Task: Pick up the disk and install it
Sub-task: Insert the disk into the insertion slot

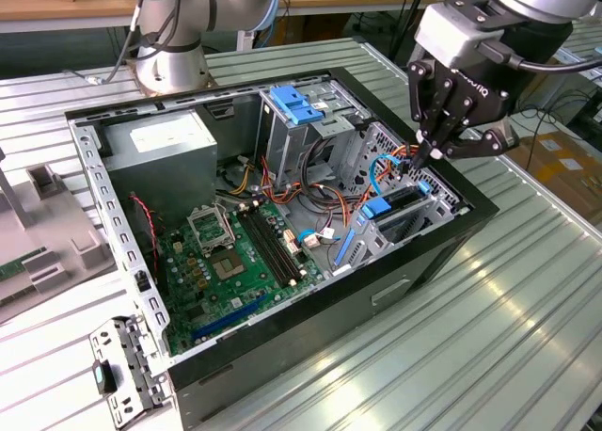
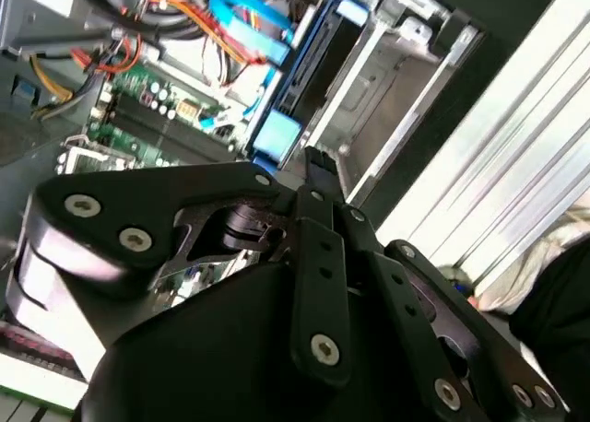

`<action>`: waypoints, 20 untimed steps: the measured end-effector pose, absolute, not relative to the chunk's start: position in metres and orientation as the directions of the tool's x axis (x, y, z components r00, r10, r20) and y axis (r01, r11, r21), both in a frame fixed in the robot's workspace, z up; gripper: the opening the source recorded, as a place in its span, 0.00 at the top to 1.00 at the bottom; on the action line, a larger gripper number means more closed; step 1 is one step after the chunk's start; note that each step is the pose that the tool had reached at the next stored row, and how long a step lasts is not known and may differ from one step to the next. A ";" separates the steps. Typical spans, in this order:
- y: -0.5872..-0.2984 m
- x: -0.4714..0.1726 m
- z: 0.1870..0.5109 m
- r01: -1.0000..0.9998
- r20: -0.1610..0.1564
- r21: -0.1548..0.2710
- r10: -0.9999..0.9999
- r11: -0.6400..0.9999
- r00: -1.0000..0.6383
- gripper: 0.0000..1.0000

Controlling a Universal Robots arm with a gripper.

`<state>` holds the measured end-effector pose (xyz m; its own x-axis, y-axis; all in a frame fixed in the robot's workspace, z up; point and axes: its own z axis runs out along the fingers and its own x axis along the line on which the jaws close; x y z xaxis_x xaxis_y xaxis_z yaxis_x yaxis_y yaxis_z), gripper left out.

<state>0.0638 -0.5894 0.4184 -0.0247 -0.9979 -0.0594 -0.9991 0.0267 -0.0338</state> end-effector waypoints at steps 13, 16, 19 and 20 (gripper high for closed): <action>-0.589 0.076 0.407 -0.996 -0.056 0.081 -0.998 0.026 -0.031 0.89; -0.589 0.092 0.401 -0.996 -0.056 0.081 -0.998 0.025 -0.030 0.89; -0.587 0.114 0.394 -0.996 -0.056 0.083 -0.998 0.024 -0.028 0.89; -0.587 0.119 0.393 -0.996 -0.056 0.084 -0.998 0.023 -0.028 0.89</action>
